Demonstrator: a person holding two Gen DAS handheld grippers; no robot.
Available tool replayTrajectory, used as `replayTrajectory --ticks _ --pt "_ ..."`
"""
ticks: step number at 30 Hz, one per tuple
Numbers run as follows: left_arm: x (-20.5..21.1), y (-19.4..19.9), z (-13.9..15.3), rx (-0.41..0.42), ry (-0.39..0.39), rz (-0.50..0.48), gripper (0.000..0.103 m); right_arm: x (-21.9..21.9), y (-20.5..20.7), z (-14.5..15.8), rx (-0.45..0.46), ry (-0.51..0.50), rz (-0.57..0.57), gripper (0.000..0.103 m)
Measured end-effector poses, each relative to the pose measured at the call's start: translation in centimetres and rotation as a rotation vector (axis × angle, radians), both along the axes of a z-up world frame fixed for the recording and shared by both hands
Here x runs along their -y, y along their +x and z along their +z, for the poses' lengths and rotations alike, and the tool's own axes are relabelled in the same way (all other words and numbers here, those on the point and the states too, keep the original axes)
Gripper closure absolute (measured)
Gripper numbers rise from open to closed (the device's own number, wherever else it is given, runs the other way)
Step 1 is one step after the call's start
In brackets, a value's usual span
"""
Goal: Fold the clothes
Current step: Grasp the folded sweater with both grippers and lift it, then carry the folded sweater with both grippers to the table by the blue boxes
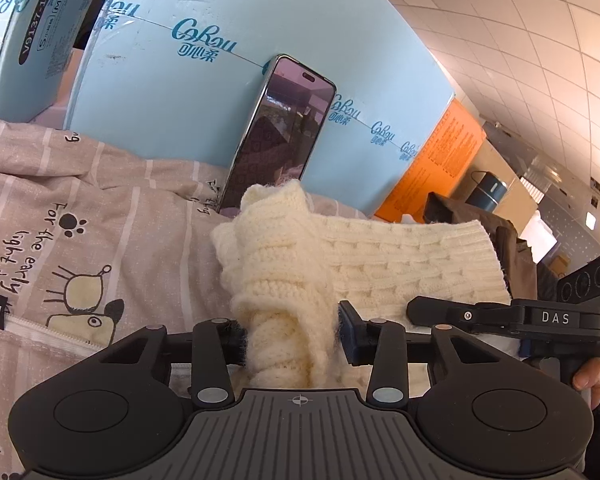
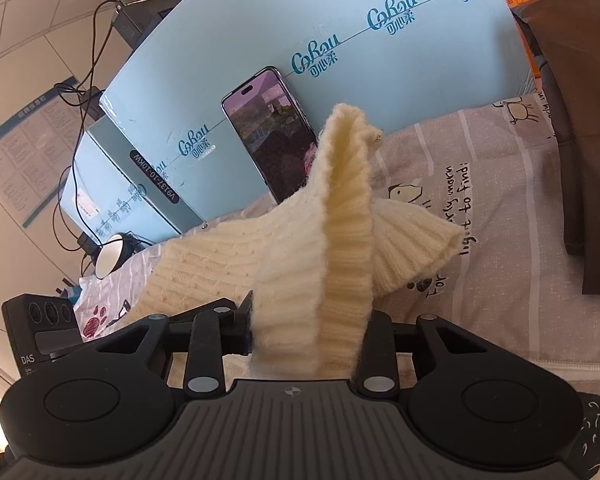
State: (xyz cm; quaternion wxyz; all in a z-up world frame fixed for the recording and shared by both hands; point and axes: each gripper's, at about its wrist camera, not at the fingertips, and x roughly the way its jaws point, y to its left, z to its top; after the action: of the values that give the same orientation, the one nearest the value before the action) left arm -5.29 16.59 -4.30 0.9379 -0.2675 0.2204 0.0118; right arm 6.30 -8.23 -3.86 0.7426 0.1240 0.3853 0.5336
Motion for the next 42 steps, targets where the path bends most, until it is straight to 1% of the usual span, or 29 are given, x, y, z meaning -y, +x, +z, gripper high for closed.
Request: replayTrajectory --ticks 3,6,10,12,15,24,27,31,34,36,39,42 --pt "0.0 -0.5 0.6 0.025 -0.008 -0.003 0.067 0.4 -0.7 1.2 0.004 0.044 0.006 0.074" --pt "0.2 -1.3 1.6 0.063 0.005 -0.001 0.067 0.7 -1.6 2.5 0.021 0.075 0.002 0.074" --pt "0.3 -3.1 3.6 0.127 0.065 0.033 0.067 0.5 -2.7 4.2 0.032 0.125 0.006 0.074" --pt "0.4 -4.3 4.7 0.159 0.109 0.065 0.067 -1.3 -3.7 4.8 0.035 0.140 0.036 0.074" --pt "-0.2 -6.6 6.0 0.196 0.166 0.137 0.067 -4.0 -5.3 5.6 0.039 0.162 0.081 0.074" --pt "-4.8 -15.7 8.4 0.253 0.262 0.428 0.067 -12.2 -9.9 8.1 0.053 0.228 0.215 0.074" --pt "-7.0 -18.5 8.8 0.256 0.272 0.539 0.067 -15.8 -11.8 8.7 0.053 0.248 0.271 0.074" --pt "-10.0 -21.8 9.3 0.243 0.306 0.692 0.067 -22.2 -14.3 8.6 0.021 0.263 0.346 0.074" --pt "-12.4 -23.5 9.1 0.223 0.315 0.800 0.067 -26.8 -16.0 7.9 -0.009 0.255 0.392 0.074" --pt "-14.3 -24.0 8.7 0.210 0.305 0.856 0.067 -29.5 -17.1 7.1 -0.015 0.233 0.406 0.074" --pt "-16.9 -24.0 7.4 0.166 0.281 0.923 0.067 -32.8 -18.7 5.5 -0.003 0.190 0.420 0.074" --pt "-18.0 -23.4 6.3 0.115 0.314 0.951 0.067 -35.4 -19.5 4.1 -0.002 0.156 0.421 0.074"
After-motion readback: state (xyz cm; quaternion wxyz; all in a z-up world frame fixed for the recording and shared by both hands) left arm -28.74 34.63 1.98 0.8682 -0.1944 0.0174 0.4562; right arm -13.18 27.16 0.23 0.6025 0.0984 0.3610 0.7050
